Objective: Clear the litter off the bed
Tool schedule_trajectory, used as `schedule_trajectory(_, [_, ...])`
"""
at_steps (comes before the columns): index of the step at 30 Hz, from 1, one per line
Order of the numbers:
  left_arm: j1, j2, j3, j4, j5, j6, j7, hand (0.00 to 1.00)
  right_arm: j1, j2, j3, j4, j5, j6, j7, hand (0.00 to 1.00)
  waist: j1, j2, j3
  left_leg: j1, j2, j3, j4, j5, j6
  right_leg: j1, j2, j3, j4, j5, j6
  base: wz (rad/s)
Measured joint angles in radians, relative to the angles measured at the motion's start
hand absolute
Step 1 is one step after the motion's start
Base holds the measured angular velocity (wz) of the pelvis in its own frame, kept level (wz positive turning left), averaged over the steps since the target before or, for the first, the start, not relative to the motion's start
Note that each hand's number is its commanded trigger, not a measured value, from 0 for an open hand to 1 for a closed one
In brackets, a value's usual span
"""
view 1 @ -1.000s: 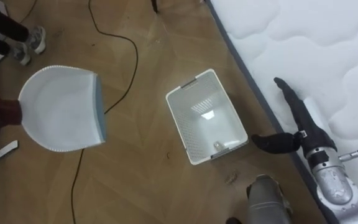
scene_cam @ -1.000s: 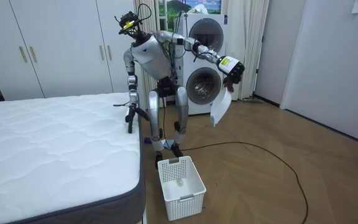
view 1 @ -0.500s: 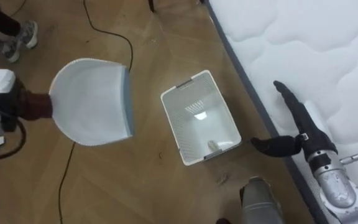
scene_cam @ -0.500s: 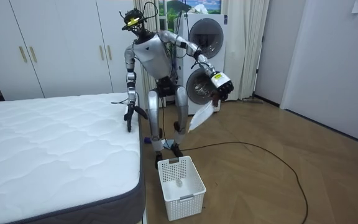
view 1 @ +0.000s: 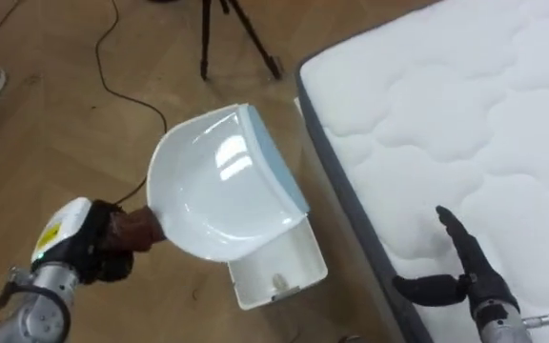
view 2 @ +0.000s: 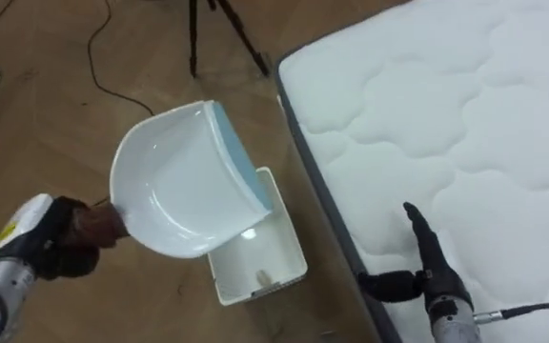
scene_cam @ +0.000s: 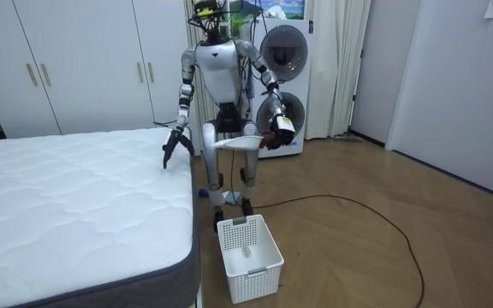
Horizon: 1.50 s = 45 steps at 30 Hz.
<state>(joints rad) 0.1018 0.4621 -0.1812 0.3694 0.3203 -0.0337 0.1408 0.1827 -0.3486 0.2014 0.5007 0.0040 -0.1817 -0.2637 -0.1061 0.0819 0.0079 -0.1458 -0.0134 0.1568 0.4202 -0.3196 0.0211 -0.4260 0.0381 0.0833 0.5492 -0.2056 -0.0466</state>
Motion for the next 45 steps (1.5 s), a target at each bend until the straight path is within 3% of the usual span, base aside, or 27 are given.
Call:
schedule_trajectory(2, [0.017,-0.049,0.000,-0.014,-0.020,-0.003,-0.007,1.00,0.008,0.014,-0.007,-0.002,-0.003,0.000,-0.009,0.00,-0.001,-0.022,0.0020,0.033,0.001,0.015,-0.022,0.000,0.000,0.020,0.011,0.016,-0.017,0.012,0.005,-0.40])
schedule_trajectory(4, [0.031,-0.087,0.000,-0.020,-0.039,-0.016,-0.010,1.00,0.018,0.037,-0.024,-0.006,-0.004,0.002,-0.010,0.00,0.005,-0.047,0.0017,0.061,0.009,0.069,-0.029,0.000,0.001,0.041,0.029,0.038,-0.050,0.044,0.009,-0.79])
schedule_trajectory(6, [0.062,-0.098,0.002,-0.044,-0.079,-0.018,-0.014,1.00,0.020,0.039,-0.027,-0.038,-0.002,0.011,-0.010,0.00,0.006,-0.051,0.0015,0.073,0.019,0.099,-0.032,0.002,0.005,0.062,0.063,0.094,-0.110,0.099,0.018,-1.17])
schedule_trajectory(7, [0.087,-0.103,0.008,-0.071,-0.101,-0.020,-0.015,1.00,0.024,0.040,-0.027,-0.077,-0.002,0.011,-0.010,0.00,0.006,-0.054,0.0018,0.078,0.019,0.106,-0.051,0.015,0.028,0.079,0.081,0.130,-0.187,0.162,0.023,-1.27])
schedule_trajectory(8, [0.099,-0.105,0.014,-0.087,-0.112,-0.021,-0.015,1.00,0.023,0.042,-0.027,-0.097,0.001,0.011,-0.010,0.00,0.008,-0.054,0.0017,0.081,0.023,0.119,-0.072,0.022,0.039,0.088,0.088,0.125,-0.236,0.206,0.021,-1.81])
schedule_trajectory(9, [0.108,-0.101,0.024,-0.115,-0.120,-0.026,-0.014,1.00,0.013,0.049,-0.027,-0.122,0.012,0.008,-0.013,0.00,0.033,-0.057,0.0030,0.092,0.054,0.208,-0.125,0.022,0.048,0.090,0.080,-0.007,-0.275,0.246,-0.007,-1.67])
schedule_trajectory(10, [0.097,-0.111,0.022,-0.115,-0.120,-0.033,-0.014,1.00,0.015,0.057,-0.029,-0.113,0.025,0.009,-0.018,0.00,0.031,-0.067,0.0058,0.105,0.059,0.272,-0.131,0.023,0.048,0.092,0.042,-0.161,-0.152,0.142,-0.023,-1.50])
schedule_trajectory(11, [0.098,-0.123,0.022,-0.115,-0.122,-0.039,-0.014,1.00,0.018,0.056,-0.031,-0.105,0.030,0.010,-0.019,0.00,0.032,-0.074,0.0020,0.114,0.059,0.300,-0.134,0.023,0.048,0.098,0.017,-0.216,-0.084,0.090,-0.022,-1.27])
schedule_trajectory(12, [0.104,-0.154,0.022,-0.116,-0.139,-0.048,-0.014,1.00,0.023,0.054,-0.037,-0.096,0.038,0.013,-0.021,0.00,0.045,-0.077,0.0022,0.140,0.057,0.379,-0.147,0.022,0.049,0.128,-0.047,-0.297,0.045,0.007,-0.013,-1.56])
schedule_trajectory(13, [0.106,-0.177,0.021,-0.116,-0.165,-0.049,-0.014,1.00,0.025,0.053,-0.037,-0.086,0.039,0.009,-0.027,0.00,0.062,-0.080,0.0035,0.164,0.056,0.455,-0.159,0.019,0.055,0.173,-0.107,-0.326,0.109,-0.041,0.017,-1.73])
schedule_trajectory(14, [0.108,-0.183,0.021,-0.116,-0.182,-0.048,-0.015,1.00,0.024,0.055,-0.035,-0.081,0.039,0.008,-0.027,0.00,0.074,-0.082,0.0039,0.175,0.055,0.494,-0.164,0.017,0.057,0.204,-0.134,-0.336,0.118,-0.055,0.034,-1.84])
schedule_trajectory(15, [0.108,-0.188,0.024,-0.116,-0.220,-0.048,-0.015,1.00,0.024,0.061,-0.027,-0.080,0.038,0.008,-0.027,0.00,0.092,-0.090,0.0022,0.189,0.052,0.549,-0.163,0.013,0.064,0.256,-0.180,-0.341,0.102,-0.073,0.058,-1.60])
schedule_trajectory(16, [0.102,-0.190,0.028,-0.116,-0.245,-0.048,-0.013,1.00,0.021,0.073,-0.024,-0.081,0.035,0.008,-0.026,0.00,0.105,-0.103,0.0081,0.186,0.049,0.560,-0.149,0.012,0.066,0.280,-0.213,-0.355,0.050,-0.081,0.072,-1.52])
schedule_trajectory(17, [0.096,-0.190,0.029,-0.118,-0.249,-0.048,-0.013,1.00,0.017,0.077,-0.023,-0.081,0.035,0.008,-0.024,0.00,0.110,-0.111,0.0118,0.180,0.048,0.544,-0.144,0.013,0.067,0.277,-0.208,-0.363,0.027,-0.084,0.074,-1.55])
schedule_trajectory(19, [0.092,-0.198,0.031,-0.117,-0.249,-0.049,-0.016,1.00,-0.002,0.077,-0.006,-0.081,0.029,0.007,-0.015,0.00,0.128,-0.113,0.0094,0.157,0.057,0.430,-0.143,0.028,0.053,0.300,-0.163,-0.367,-0.101,-0.057,0.061,-1.61])
schedule_trajectory(21, [0.081,-0.200,0.029,-0.117,-0.246,-0.051,-0.017,1.00,-0.010,0.081,-0.006,-0.085,0.017,0.001,-0.003,0.00,0.097,-0.108,0.0072,0.139,0.069,0.371,-0.122,0.029,0.049,0.331,-0.138,-0.373,-0.191,-0.034,0.059,-0.81])
schedule_trajectory(23, [0.077,-0.207,0.019,-0.118,-0.247,-0.062,-0.025,1.00,0.000,0.083,-0.009,-0.085,0.027,0.001,0.014,0.00,0.064,-0.106,0.0060,0.142,0.081,0.361,-0.119,0.037,0.036,0.343,-0.118,-0.370,-0.227,-0.003,0.052,-0.57])
schedule_trajectory(27, [0.074,-0.210,-0.004,-0.117,-0.249,-0.061,-0.032,1.00,0.006,0.108,-0.017,-0.083,0.036,0.001,0.029,0.00,0.022,-0.108,0.0054,0.150,0.092,0.367,-0.109,0.037,0.035,0.335,-0.114,-0.385,-0.221,0.005,0.045,-0.20])
schedule_trajectory(29, [0.075,-0.210,-0.027,-0.115,-0.246,-0.061,-0.044,1.00,0.019,0.116,-0.016,-0.081,0.030,0.001,0.046,0.00,0.025,-0.108,0.0047,0.164,0.099,0.385,-0.097,0.036,0.033,0.334,-0.110,-0.372,-0.221,0.006,0.040,-0.32])
schedule_trajectory(31, [0.084,-0.221,-0.025,-0.113,-0.229,-0.061,-0.048,1.00,0.029,0.116,-0.016,-0.081,0.016,0.001,0.080,0.00,0.056,-0.102,0.0008,0.173,0.105,0.361,-0.083,0.024,0.014,0.320,-0.090,-0.313,-0.216,0.004,0.029,-0.70])
schedule_trajectory(32, [0.091,-0.224,-0.021,-0.113,-0.229,-0.061,-0.048,1.00,0.029,0.116,-0.016,-0.081,0.010,0.001,0.088,0.00,0.064,-0.100,0.0003,0.175,0.104,0.331,-0.082,0.022,0.010,0.317,-0.084,-0.299,-0.218,0.004,0.023,-0.97])
schedule_trajectory(34, [0.126,-0.225,-0.012,-0.114,-0.230,-0.061,-0.060,1.00,0.028,0.116,-0.016,-0.082,-0.015,0.001,0.124,0.00,0.091,-0.092,-0.0036,0.178,0.087,0.131,-0.079,0.020,0.008,0.304,-0.050,-0.222,-0.223,0.020,0.008,-1.10])
schedule_trajectory(35, [0.143,-0.225,-0.011,-0.114,-0.231,-0.060,-0.071,1.00,0.026,0.116,-0.016,-0.085,-0.018,0.001,0.137,0.00,0.089,-0.088,-0.0046,0.185,0.077,0.062,-0.075,0.019,0.007,0.305,-0.038,-0.192,-0.223,0.024,0.004,-0.89])
schedule_trajectory(37, [0.152,-0.226,-0.010,-0.114,-0.229,-0.059,-0.087,1.00,0.026,0.116,-0.020,-0.086,-0.022,0.003,0.153,0.00,0.085,-0.081,-0.0077,0.200,0.069,0.017,-0.079,0.019,0.007,0.303,-0.022,-0.157,-0.216,0.028,-0.001,-0.64])
schedule_trajectory(40, [0.152,-0.229,0.008,-0.118,-0.230,-0.060,-0.094,1.00,0.025,0.115,-0.028,-0.086,-0.039,0.009,0.183,0.00,0.079,-0.079,-0.0097,0.229,0.062,0.012,-0.119,0.021,-0.001,0.278,-0.002,-0.104,-0.185,0.029,-0.007,-0.59])
schedule_trajectory(45, [0.153,-0.235,0.022,-0.121,-0.230,-0.060,-0.097,1.00,0.029,0.116,-0.030,-0.081,-0.042,0.010,0.191,0.00,0.055,-0.082,-0.0068,0.246,0.059,0.029,-0.151,0.033,-0.020,0.269,0.012,-0.065,-0.181,0.042,-0.012,-0.25])
